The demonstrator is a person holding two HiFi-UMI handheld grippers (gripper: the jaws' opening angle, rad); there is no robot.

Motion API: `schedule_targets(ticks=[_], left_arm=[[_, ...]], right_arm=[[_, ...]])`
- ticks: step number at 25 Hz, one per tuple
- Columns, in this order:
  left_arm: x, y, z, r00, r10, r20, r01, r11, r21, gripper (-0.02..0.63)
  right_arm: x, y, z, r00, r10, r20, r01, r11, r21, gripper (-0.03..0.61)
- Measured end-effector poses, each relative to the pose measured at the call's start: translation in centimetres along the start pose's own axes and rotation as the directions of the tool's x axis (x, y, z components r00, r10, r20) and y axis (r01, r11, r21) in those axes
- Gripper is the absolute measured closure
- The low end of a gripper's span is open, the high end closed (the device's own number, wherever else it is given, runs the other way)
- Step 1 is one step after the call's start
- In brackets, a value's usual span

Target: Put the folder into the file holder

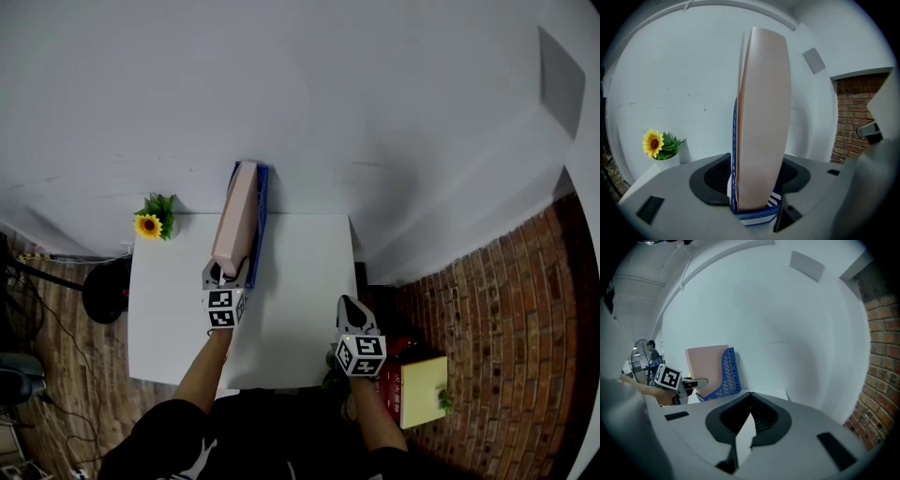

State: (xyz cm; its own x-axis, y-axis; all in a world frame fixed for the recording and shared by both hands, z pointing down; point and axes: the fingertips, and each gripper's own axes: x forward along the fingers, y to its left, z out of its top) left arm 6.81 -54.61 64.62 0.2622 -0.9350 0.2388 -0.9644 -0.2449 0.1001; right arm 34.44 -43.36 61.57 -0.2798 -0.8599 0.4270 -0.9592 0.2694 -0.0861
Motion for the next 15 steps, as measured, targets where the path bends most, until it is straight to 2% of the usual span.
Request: schedule_targets(ticks=[7,13,15], left_arm=[[-2.6,-0.1,1.3,0.999,-0.037,0.027,0.037,0.999,0.004,0.339],[-5.8,0.5,3.3,0.994,-0.075,0.079,0.072,0.996,0.046,0.342],[-6.9,1.2,3.9,0.992,-0.076,0.100,0.072,0.996,0.046,0.377]], right_arm=[[1.2,2.0,0.7,0.999,0.029,0.015,-0.029,1.000,-0.010,0.569],[2.3,3.9,1.8,0.998,0.049,0.045,-0.049,0.999,-0.013,0.571],[2.6,4.5,2.2,0.997,0.057,0.052,-0.057,0.998,-0.011,0.571]])
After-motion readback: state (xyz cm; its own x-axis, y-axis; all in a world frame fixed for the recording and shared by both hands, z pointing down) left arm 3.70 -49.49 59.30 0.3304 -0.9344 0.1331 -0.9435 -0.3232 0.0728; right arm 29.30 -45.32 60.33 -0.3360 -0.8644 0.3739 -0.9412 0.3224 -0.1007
